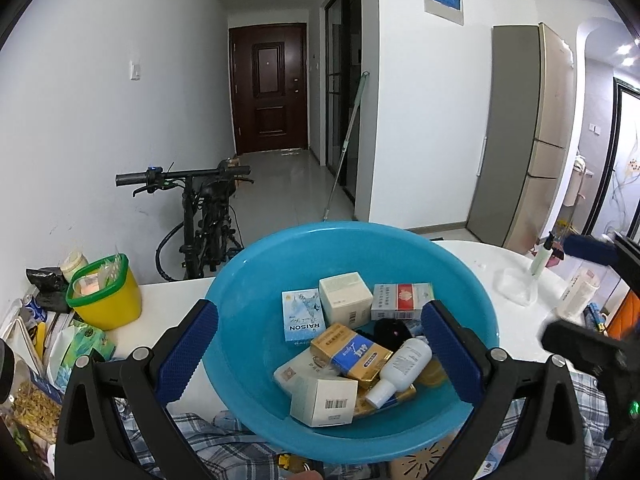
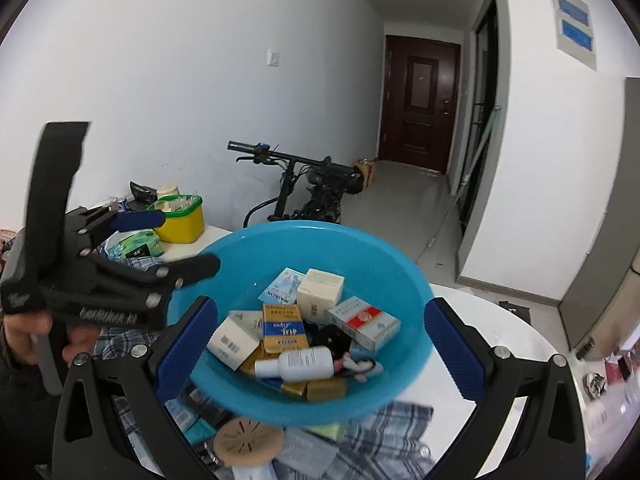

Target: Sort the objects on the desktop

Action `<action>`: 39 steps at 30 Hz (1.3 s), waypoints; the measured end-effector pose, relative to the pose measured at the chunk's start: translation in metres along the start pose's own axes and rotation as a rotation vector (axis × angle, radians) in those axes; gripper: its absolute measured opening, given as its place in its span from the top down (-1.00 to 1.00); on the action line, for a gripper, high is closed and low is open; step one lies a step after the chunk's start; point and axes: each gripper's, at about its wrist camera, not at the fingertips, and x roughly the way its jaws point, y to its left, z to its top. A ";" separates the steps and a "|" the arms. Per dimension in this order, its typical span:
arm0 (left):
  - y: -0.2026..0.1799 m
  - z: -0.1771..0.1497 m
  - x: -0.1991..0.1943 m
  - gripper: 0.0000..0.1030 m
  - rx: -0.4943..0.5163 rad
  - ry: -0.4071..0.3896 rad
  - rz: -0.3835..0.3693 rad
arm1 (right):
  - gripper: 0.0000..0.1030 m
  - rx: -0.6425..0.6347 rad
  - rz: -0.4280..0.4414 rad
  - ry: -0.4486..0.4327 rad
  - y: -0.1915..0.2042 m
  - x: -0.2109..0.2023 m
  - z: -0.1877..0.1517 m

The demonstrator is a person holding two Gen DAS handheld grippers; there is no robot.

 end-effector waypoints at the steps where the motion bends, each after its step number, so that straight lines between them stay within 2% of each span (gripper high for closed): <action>1: 0.000 0.001 -0.001 -1.00 0.001 -0.002 -0.003 | -0.99 0.003 -0.004 -0.004 0.001 -0.007 -0.005; 9: -0.002 0.004 -0.015 -1.00 0.008 -0.029 -0.007 | -0.99 0.040 -0.025 0.028 0.004 -0.038 -0.062; 18: -0.011 0.002 -0.018 -1.00 0.034 -0.038 0.011 | -0.99 0.137 -0.024 0.085 -0.015 -0.023 -0.125; 24: -0.017 -0.006 -0.030 -1.00 0.030 -0.067 0.024 | -0.99 0.135 0.047 0.073 -0.017 0.002 -0.138; 26: -0.020 -0.013 -0.037 -1.00 0.048 -0.057 0.042 | -0.99 0.156 0.049 0.107 -0.019 0.009 -0.141; 30: -0.022 -0.027 -0.064 -1.00 0.080 -0.075 0.091 | -0.99 0.148 0.057 0.105 -0.014 0.007 -0.146; 36: -0.028 -0.061 -0.122 -1.00 0.067 -0.124 0.084 | -1.00 0.127 0.068 0.100 -0.007 0.005 -0.146; 39: -0.029 -0.079 -0.139 -1.00 0.044 -0.131 0.082 | -0.99 0.117 0.066 0.092 -0.003 0.004 -0.146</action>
